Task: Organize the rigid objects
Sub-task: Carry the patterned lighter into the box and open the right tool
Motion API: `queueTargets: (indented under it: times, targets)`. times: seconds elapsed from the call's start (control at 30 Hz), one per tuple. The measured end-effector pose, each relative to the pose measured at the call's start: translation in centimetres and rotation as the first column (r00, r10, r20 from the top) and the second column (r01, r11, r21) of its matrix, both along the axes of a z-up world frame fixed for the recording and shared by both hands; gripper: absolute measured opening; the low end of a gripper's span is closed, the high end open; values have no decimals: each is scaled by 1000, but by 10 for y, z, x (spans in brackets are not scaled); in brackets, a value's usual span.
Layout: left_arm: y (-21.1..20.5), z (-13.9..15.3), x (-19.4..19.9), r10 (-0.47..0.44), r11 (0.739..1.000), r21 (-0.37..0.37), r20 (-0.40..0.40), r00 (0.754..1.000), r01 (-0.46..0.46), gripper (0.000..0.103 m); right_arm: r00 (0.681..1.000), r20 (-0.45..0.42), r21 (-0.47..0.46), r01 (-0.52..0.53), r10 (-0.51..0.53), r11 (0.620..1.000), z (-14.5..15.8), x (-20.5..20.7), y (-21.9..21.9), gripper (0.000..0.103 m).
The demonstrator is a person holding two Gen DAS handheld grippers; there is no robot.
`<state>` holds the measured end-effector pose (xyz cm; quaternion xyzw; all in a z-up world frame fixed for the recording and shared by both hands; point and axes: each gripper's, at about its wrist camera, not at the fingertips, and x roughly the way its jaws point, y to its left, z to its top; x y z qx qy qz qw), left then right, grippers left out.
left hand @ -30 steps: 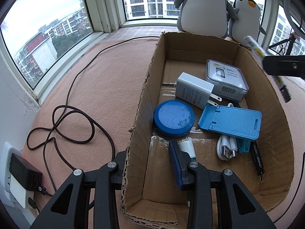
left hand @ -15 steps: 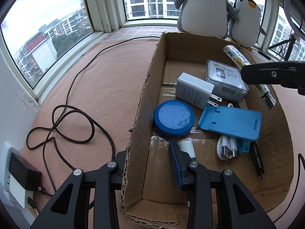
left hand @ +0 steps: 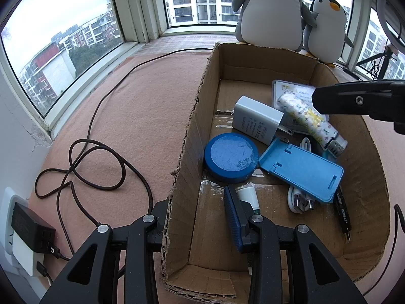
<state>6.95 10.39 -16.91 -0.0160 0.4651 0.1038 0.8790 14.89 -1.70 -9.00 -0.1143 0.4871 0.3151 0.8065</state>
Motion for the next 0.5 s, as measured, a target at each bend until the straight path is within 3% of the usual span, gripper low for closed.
queueTargets:
  times: [0.07, 0.2, 0.5]
  targets:
    - [0, 0, 0, 0, 1000, 1, 0, 1000, 0, 37, 1000, 1, -1, -2, 2, 1000, 1, 0, 0, 58]
    - [0, 0, 0, 0, 1000, 0, 0, 1000, 0, 37, 1000, 0, -6, -1, 1, 1000, 0, 1, 1, 66]
    - [0, 0, 0, 0, 1000, 0, 0, 1000, 0, 37, 999, -17, 38, 48, -47, 998, 6, 4, -17, 67]
